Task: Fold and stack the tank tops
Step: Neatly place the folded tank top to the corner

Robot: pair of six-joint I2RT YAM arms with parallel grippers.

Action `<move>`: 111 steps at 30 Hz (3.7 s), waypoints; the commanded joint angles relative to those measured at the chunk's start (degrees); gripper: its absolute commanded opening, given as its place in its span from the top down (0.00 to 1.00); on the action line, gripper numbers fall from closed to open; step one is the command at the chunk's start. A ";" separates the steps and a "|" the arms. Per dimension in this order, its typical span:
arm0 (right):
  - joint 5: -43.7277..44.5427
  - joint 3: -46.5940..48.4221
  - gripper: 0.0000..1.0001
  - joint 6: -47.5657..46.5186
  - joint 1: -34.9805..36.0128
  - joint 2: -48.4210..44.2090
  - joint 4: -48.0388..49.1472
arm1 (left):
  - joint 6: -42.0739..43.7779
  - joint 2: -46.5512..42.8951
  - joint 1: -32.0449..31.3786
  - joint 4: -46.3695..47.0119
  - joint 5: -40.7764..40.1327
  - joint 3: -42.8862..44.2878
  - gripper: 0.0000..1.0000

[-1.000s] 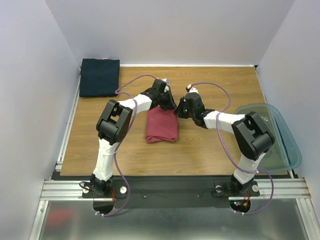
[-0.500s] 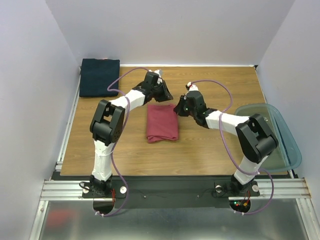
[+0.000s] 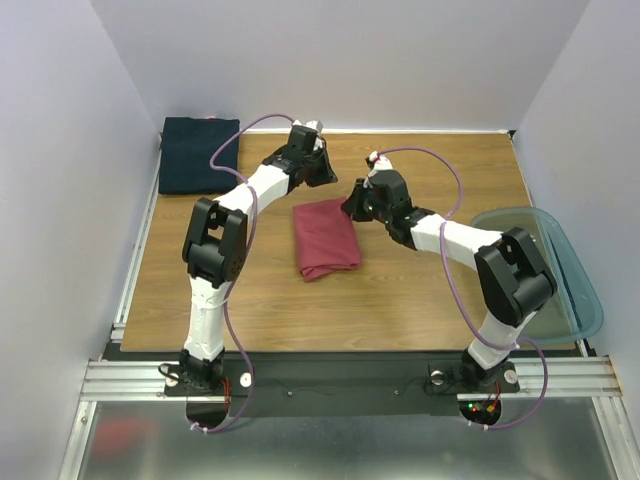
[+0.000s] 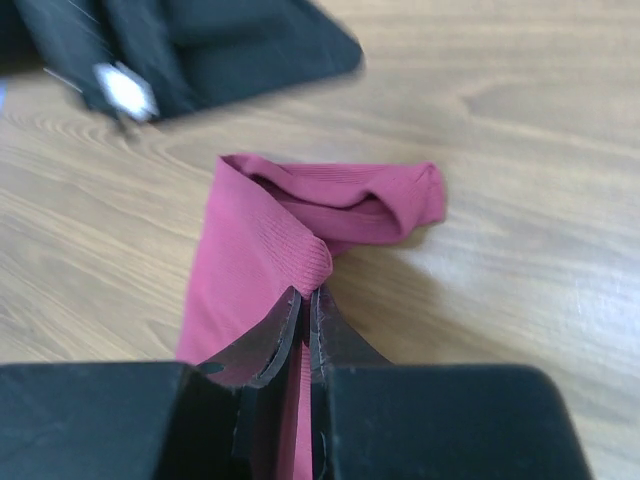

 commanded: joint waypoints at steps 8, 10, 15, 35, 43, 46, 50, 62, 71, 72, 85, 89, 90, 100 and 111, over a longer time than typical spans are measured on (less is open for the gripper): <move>1.68 6.53 0.93 -2.66 0.22 6.13 2.93 | 7.55 5.77 0.07 -6.77 1.37 2.28 1.00; 2.23 7.85 0.93 -3.10 0.22 8.15 2.93 | 8.17 6.21 0.07 -6.69 3.39 2.36 1.00; 4.69 9.87 0.92 -3.45 -0.21 11.49 3.02 | 8.44 5.78 0.42 -5.90 5.15 2.01 1.00; 10.40 14.25 0.33 -6.88 -2.41 15.02 1.53 | -2.28 -17.31 3.50 4.03 -8.37 -14.14 0.67; 6.45 11.01 0.53 -3.54 -1.45 6.05 -2.87 | -11.60 -30.52 1.92 13.17 -6.19 -39.73 0.90; 4.87 13.20 0.61 -3.80 -0.22 8.50 -4.27 | -11.87 -30.44 -1.41 13.96 -4.61 -42.46 0.94; 1.97 15.32 0.66 -3.36 -0.13 12.46 -4.36 | -13.36 -29.39 -3.89 15.72 -5.30 -45.09 0.98; 1.97 21.47 0.67 -0.56 -3.46 23.54 -6.47 | -15.56 -21.49 -6.26 16.69 -6.71 -50.11 1.00; 0.74 19.28 0.57 0.15 -4.35 18.37 -7.09 | -14.68 -22.96 -7.14 18.37 -6.01 -51.69 0.97; 0.73 18.84 0.56 0.33 -4.26 17.31 -7.09 | -14.51 -24.45 -7.14 18.10 -6.09 -51.43 0.90; 3.91 2.51 0.56 2.61 2.68 -0.97 -11.04 | -15.91 -36.50 -1.18 11.33 -7.95 -52.64 0.52; 3.28 -2.51 0.57 3.93 4.70 -1.69 -11.13 | -14.95 -36.50 1.20 15.28 -3.73 -55.73 0.38; 2.93 -3.13 0.57 4.28 4.79 -1.08 -11.13 | -14.77 -36.07 1.56 16.42 -2.85 -56.26 0.37; 3.55 -10.16 0.65 6.92 4.97 1.66 -10.78 | -14.24 -29.39 3.32 25.48 4.80 -59.51 0.34; 4.25 -11.57 0.66 6.74 4.80 2.36 -10.69 | -14.42 -22.80 3.32 26.01 1.90 -59.34 0.34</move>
